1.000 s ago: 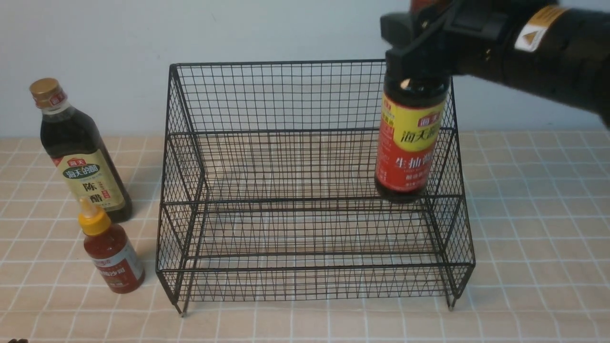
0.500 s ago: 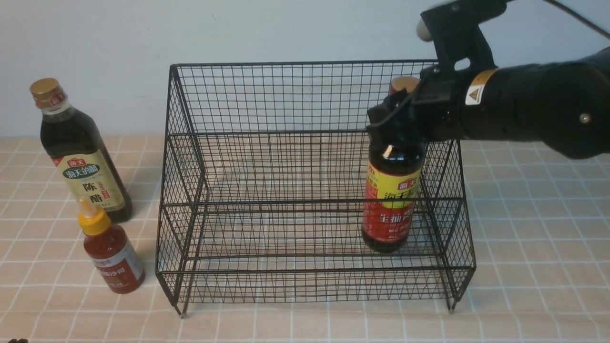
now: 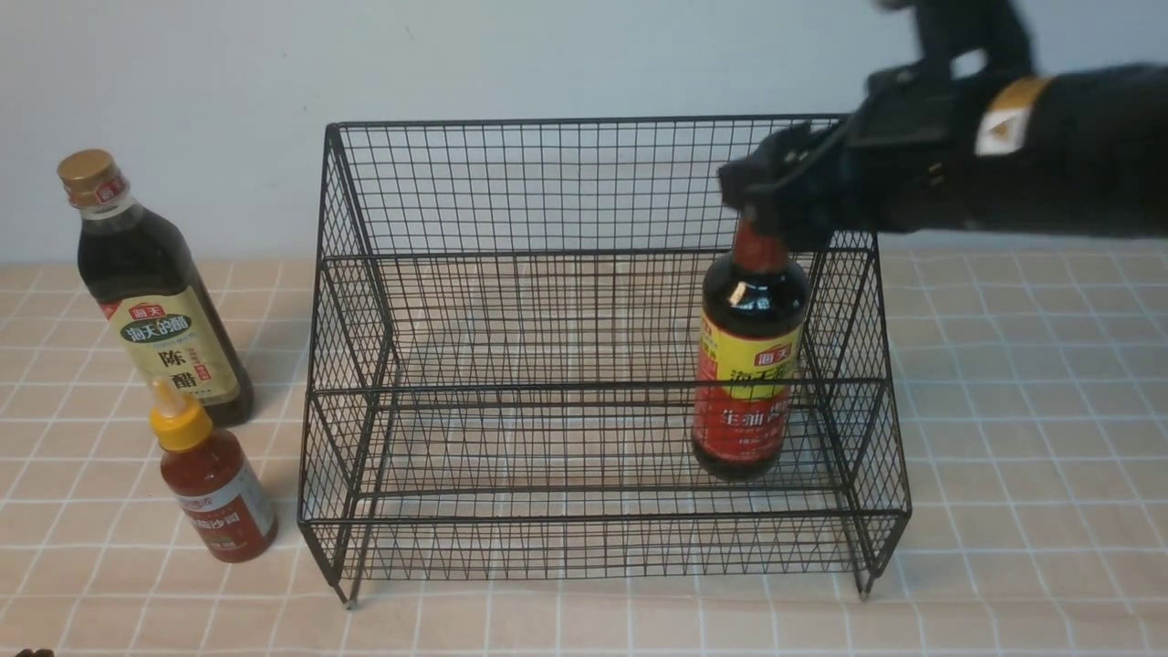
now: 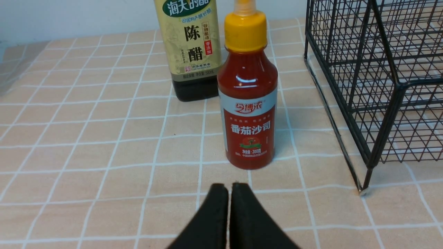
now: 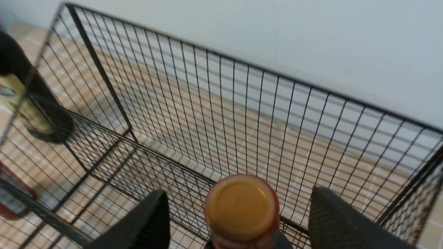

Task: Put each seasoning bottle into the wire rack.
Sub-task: Use the left arm to grab the condiment bottle closest to it

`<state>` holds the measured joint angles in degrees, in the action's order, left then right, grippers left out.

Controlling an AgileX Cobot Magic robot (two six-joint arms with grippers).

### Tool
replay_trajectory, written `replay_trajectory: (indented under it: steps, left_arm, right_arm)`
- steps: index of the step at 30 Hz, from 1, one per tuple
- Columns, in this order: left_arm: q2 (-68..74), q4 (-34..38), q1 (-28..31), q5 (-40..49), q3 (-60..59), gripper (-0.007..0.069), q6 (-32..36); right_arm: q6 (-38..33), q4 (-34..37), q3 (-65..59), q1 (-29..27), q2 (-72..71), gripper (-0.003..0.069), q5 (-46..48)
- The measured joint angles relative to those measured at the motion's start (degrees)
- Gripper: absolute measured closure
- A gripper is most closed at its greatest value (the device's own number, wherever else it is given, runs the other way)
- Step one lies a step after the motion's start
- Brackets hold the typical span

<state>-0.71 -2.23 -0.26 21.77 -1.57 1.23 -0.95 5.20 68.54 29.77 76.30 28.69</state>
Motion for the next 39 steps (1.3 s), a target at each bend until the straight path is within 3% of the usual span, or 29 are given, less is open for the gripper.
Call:
replay_trajectory:
  steps: [6, 9, 13, 16, 25, 36, 39]
  left_arm:
    - [0.0, 0.0, 0.0, 0.0, 0.0, 0.0631, 0.0]
    - [0.0, 0.0, 0.0, 0.0, 0.0, 0.0631, 0.0]
    - [0.0, 0.0, 0.0, 0.0, 0.0, 0.0631, 0.0]
    - [0.0, 0.0, 0.0, 0.0, 0.0, 0.0631, 0.0]
    - [0.0, 0.0, 0.0, 0.0, 0.0, 0.0631, 0.0]
    - [0.0, 0.0, 0.0, 0.0, 0.0, 0.0631, 0.0]
    - [0.0, 0.0, 0.0, 0.0, 0.0, 0.0631, 0.0]
  right_arm:
    - [0.1, 0.0, 0.2, 0.0, -11.1, 0.0196, 9.6]
    - [0.9, 0.0, 0.3, 0.0, -19.2, 0.0328, 17.5]
    - [6.1, 0.0, -0.6, 0.0, -28.3, 0.0571, 22.3]
    - [8.2, 0.0, -4.9, 0.0, -35.3, 0.0650, 20.3]
    - [10.2, 1.1, -24.5, 0.0, -53.1, 0.0672, 2.3]
    - [9.2, -7.0, -33.3, -0.4, -57.1, 0.0672, 0.4]
    - [9.0, -9.1, -38.5, -5.9, -59.0, 0.0673, -1.8]
